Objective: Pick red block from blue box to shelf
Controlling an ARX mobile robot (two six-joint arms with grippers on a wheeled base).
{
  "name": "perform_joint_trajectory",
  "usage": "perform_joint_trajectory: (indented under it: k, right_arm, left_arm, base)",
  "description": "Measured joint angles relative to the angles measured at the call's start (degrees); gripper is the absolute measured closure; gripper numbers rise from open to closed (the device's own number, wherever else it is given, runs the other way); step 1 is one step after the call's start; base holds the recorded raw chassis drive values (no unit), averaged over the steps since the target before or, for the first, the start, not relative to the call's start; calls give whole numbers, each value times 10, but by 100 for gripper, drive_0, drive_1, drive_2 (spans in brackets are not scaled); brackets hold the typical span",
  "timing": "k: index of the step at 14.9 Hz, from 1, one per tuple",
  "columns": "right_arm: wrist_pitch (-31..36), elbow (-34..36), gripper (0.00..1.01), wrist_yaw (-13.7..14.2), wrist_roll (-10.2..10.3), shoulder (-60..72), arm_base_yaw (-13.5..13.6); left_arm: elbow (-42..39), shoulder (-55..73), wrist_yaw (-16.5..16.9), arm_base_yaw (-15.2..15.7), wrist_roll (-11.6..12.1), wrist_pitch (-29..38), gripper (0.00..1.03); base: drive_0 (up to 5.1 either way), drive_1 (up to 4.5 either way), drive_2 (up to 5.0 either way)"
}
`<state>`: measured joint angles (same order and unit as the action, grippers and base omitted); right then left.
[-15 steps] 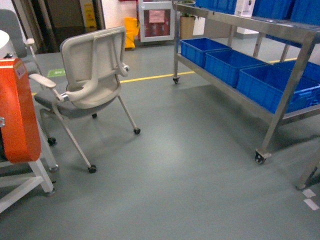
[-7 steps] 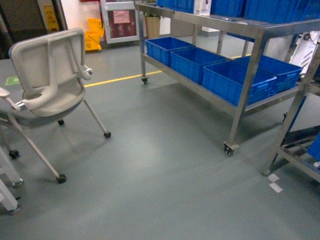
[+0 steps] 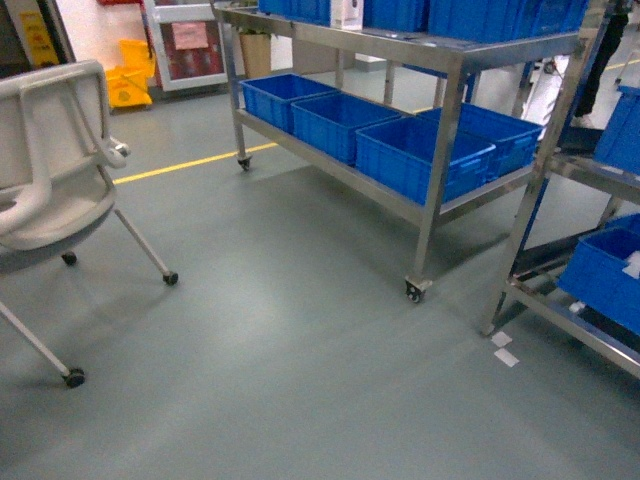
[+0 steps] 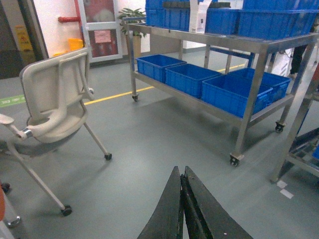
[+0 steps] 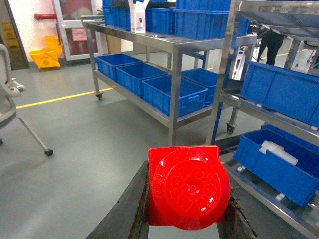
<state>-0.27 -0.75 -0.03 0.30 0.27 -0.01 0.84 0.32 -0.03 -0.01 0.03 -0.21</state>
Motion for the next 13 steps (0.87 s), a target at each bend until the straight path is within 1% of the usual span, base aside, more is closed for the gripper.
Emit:
perform_joint_trajectory:
  k: [13]
  right_arm:
    - [0, 0, 73, 0, 0, 0, 0]
  left_arm:
    - [0, 0, 0, 0, 0, 0, 101]
  base:
    - [-141, -141, -141]
